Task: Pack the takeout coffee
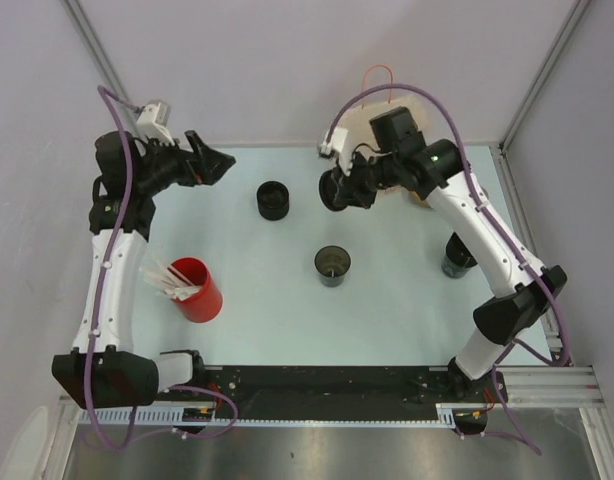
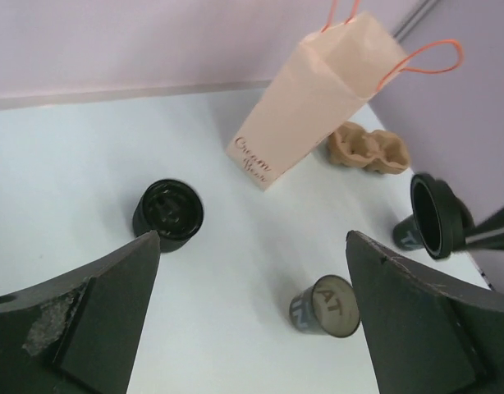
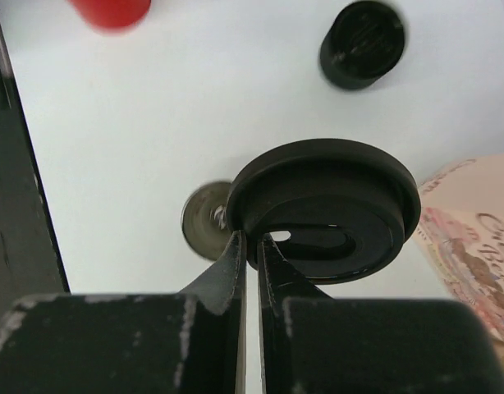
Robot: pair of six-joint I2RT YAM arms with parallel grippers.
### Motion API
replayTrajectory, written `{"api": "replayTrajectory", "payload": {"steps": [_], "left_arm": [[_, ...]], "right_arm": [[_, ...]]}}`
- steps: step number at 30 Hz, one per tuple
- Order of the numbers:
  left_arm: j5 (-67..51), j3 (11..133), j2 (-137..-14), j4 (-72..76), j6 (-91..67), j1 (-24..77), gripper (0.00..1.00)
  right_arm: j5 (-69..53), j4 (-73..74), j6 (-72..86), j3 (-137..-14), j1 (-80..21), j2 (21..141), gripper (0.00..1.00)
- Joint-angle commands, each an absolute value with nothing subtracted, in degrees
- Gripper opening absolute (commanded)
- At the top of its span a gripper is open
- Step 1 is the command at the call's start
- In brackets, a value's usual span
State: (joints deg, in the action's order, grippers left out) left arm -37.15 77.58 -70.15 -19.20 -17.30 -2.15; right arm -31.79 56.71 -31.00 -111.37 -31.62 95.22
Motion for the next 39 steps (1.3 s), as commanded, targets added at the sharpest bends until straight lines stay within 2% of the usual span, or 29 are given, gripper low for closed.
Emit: {"api": "replayTrajectory", "payload": {"steps": [1,10,24,39], "left_arm": [[-38.3,79.3,-71.0,-26.0,-12.0,-4.7,1.00],[-41.8,77.4,-71.3,-24.2,-11.8,-8.1,1.00],[-39.3,71.6,-64.9,-21.5,-11.4,-8.0,1.00],[-41.0,70.1,-66.2,-19.5,-13.2,-8.0,0.99]], "right_arm": [[-20.5,74.6,-44.4,-113.1,-38.6,99.8,0.02],[-10.7,83.2,-49.5,-112.8,-48.5,106.0,0.03],[-0.4,86.9,-51.8,-110.0,-51.2,110.7,0.04],[-5.4,86.8,-53.8,-107.0,-52.8,112.8,0.03]]}}
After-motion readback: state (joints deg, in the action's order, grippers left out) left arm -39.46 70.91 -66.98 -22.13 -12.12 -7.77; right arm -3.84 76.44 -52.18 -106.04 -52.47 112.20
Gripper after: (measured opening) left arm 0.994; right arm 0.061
